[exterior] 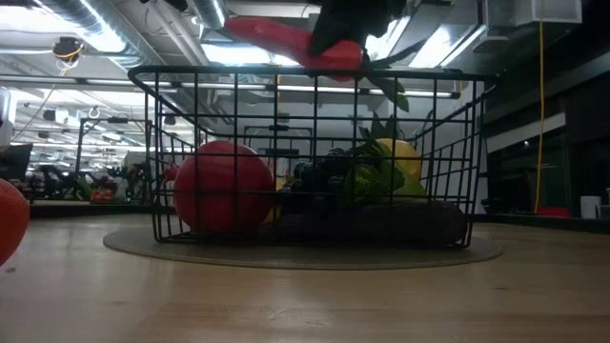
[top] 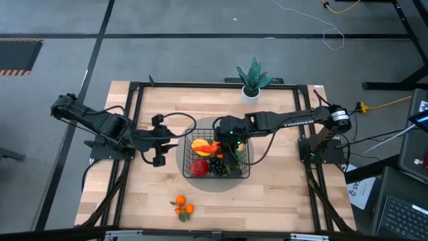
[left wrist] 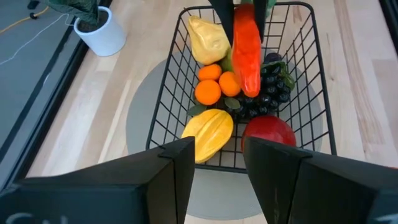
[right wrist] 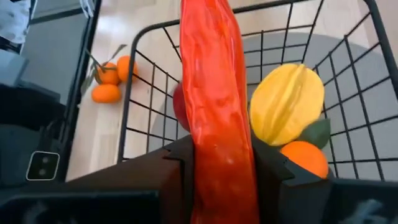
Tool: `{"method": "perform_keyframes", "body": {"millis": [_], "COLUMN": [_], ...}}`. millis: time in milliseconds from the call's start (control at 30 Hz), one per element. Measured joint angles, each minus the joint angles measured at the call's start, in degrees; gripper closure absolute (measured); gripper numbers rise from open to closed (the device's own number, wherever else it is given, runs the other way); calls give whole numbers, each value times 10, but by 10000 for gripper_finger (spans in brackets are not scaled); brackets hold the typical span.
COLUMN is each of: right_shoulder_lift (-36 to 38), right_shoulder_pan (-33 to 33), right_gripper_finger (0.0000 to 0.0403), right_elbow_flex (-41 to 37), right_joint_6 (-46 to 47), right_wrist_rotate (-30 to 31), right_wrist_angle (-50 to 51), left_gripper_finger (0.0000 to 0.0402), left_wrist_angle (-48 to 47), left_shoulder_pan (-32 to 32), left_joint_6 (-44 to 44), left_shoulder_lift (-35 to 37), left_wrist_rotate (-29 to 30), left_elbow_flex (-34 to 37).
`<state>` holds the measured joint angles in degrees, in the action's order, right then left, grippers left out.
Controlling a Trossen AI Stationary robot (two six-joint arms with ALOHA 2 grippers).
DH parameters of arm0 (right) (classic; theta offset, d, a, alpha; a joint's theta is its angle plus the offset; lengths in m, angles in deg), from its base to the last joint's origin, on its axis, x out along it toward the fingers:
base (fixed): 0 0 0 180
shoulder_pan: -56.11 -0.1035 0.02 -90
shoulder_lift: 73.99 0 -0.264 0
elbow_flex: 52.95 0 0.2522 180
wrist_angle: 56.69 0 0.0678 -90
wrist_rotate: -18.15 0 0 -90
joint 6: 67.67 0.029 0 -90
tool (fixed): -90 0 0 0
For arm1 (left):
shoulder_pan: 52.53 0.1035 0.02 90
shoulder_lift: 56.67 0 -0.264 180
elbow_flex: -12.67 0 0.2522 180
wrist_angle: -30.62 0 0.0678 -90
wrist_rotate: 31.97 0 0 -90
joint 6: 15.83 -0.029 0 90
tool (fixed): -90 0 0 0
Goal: Build produce basket
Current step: Put the carrot into the black wire basket
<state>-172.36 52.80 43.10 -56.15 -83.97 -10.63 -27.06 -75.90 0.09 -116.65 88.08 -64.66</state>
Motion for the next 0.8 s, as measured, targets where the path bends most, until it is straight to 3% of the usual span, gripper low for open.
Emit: {"method": "perform_keyframes", "body": {"millis": [500,800], "right_shoulder_lift": [0,0], "right_shoulder_pan": [0,0], "right_gripper_finger": [309,271], "right_elbow_flex": [-1,-1], "right_joint_6": [-30,-40], "right_wrist_rotate": [0,0], "right_wrist_angle": [1,-1], "left_gripper_finger": [277,277], "left_wrist_angle": [0,0], "left_shoulder_pan": [0,0], "left_joint_6": [0,0], "left_shoulder_lift": [0,0], "left_wrist_rotate": [8,8], "left_elbow_flex": [0,0]}}
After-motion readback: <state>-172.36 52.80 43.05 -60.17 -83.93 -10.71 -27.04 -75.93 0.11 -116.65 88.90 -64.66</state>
